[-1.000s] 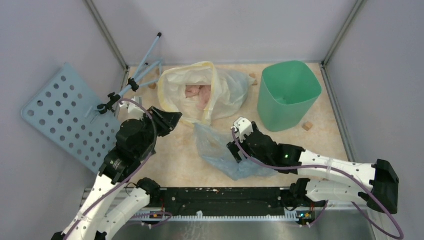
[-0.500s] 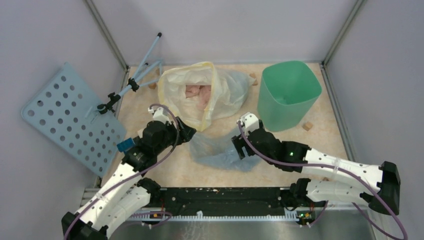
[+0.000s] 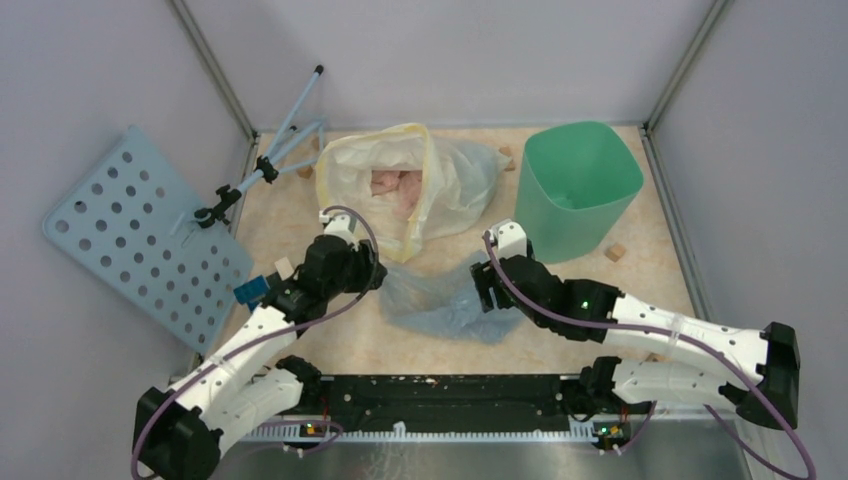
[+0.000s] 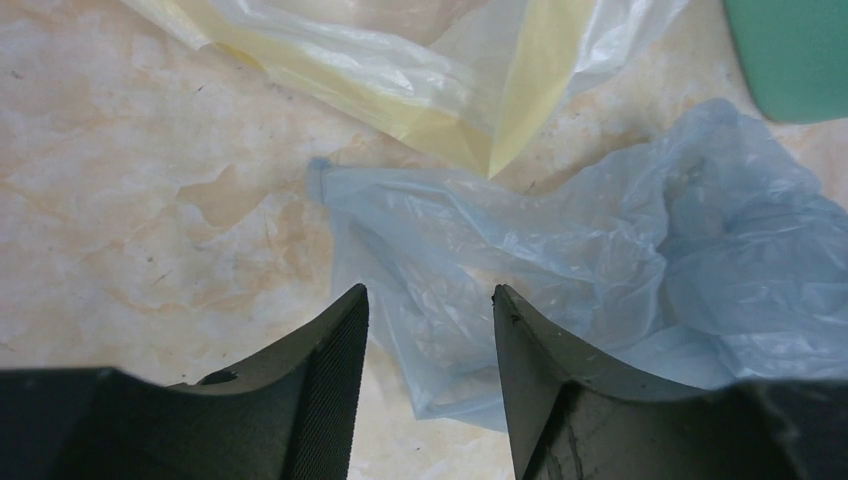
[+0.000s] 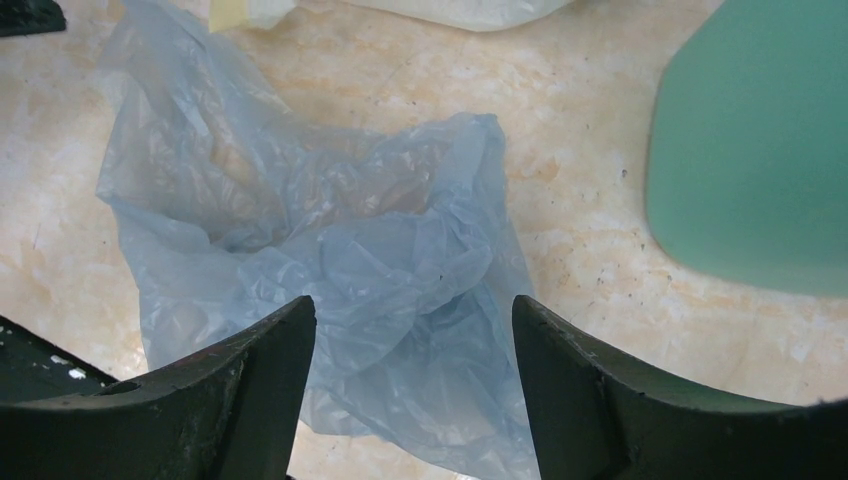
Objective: Put the trash bags into the trash bin
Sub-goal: Unfold the trash bag at the center of the board.
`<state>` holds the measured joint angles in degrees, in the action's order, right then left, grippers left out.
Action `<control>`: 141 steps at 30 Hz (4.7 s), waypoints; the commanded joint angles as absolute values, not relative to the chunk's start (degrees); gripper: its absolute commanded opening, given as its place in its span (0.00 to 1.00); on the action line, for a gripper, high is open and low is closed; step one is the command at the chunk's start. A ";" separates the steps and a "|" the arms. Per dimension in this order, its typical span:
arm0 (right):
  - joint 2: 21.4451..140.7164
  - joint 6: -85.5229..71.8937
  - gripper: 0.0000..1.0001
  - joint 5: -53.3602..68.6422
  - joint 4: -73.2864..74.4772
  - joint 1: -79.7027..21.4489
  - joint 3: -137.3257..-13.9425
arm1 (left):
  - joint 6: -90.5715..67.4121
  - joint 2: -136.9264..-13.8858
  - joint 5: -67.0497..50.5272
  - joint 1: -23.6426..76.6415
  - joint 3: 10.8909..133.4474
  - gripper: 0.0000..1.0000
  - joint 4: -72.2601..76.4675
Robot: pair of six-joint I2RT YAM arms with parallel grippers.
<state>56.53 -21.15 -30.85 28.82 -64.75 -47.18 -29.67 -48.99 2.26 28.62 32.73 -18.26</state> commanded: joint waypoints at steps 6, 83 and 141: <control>58.50 -22.17 0.72 -33.21 27.84 -65.23 -50.18 | -28.60 -57.59 2.15 28.73 30.23 0.84 -10.29; 39.19 -16.81 0.62 -7.35 12.73 -51.86 -34.99 | -29.71 -28.72 0.28 26.87 34.88 0.00 -10.14; 42.27 -42.14 0.61 -51.91 34.40 -48.44 -39.52 | -30.51 -38.41 34.84 26.81 44.58 0.00 -25.94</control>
<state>43.38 -40.45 -47.13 28.40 -49.76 -36.16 -31.07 -37.87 30.74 27.11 41.98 -25.91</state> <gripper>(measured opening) 0.614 0.004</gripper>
